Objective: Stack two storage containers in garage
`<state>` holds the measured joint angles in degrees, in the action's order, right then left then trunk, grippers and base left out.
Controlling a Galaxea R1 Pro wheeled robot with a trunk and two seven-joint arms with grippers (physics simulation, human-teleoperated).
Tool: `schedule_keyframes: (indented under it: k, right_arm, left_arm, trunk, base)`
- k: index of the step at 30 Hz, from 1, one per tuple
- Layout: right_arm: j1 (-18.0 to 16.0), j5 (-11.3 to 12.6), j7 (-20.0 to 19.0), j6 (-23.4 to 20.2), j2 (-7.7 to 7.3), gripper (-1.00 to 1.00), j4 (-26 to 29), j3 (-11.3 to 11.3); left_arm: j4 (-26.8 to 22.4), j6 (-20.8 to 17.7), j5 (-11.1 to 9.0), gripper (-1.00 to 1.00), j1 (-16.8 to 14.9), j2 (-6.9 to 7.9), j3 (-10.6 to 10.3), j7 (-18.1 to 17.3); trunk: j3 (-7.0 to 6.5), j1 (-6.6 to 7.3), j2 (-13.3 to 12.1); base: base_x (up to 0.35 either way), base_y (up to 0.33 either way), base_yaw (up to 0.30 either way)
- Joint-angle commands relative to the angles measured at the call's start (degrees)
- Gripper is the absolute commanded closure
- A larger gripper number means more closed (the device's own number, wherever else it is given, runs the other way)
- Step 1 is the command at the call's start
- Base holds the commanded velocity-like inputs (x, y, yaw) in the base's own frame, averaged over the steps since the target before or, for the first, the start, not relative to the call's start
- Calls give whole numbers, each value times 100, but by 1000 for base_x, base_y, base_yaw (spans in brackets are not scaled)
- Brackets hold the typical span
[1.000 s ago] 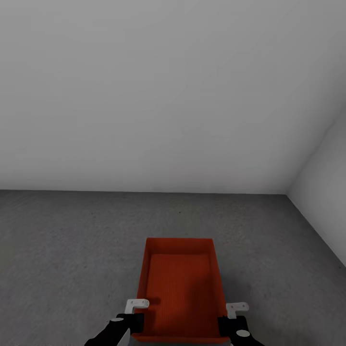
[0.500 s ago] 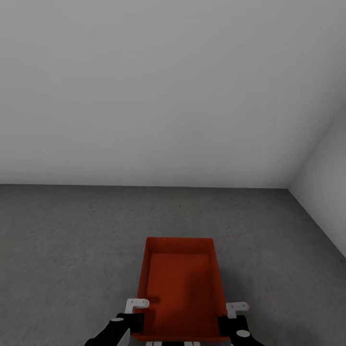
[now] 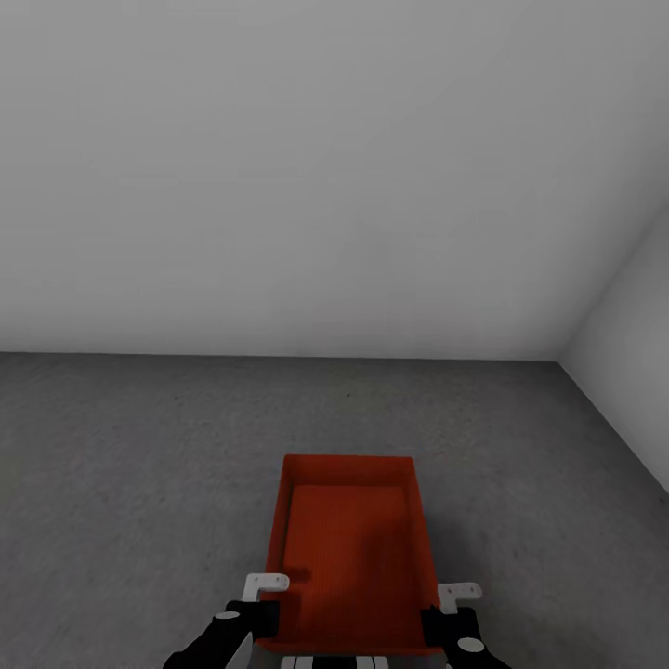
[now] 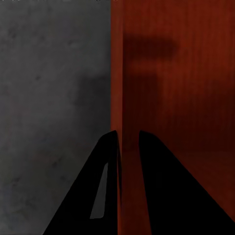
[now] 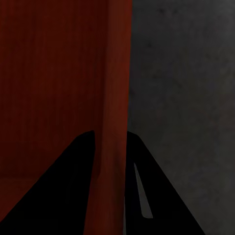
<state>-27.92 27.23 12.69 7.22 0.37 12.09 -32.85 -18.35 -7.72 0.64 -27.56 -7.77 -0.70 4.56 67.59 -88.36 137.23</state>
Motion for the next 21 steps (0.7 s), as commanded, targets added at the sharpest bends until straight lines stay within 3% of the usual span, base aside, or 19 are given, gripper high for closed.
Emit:
schedule_keyframes:
  k: [1,21]
  right_arm:
    - [-2,143,32,-500,-2,100,-41,-3]
    - [-2,143,32,-494,-2,100,-40,-3]
  left_arm:
    - [33,-36,33,100,5,2,53,54]
    - [33,-40,33,100,5,3,53,54]
  trunk:
    - [5,-2,-1]
    - [5,-2,-1]
  base:
    - [0,0,0]
    - [0,0,0]
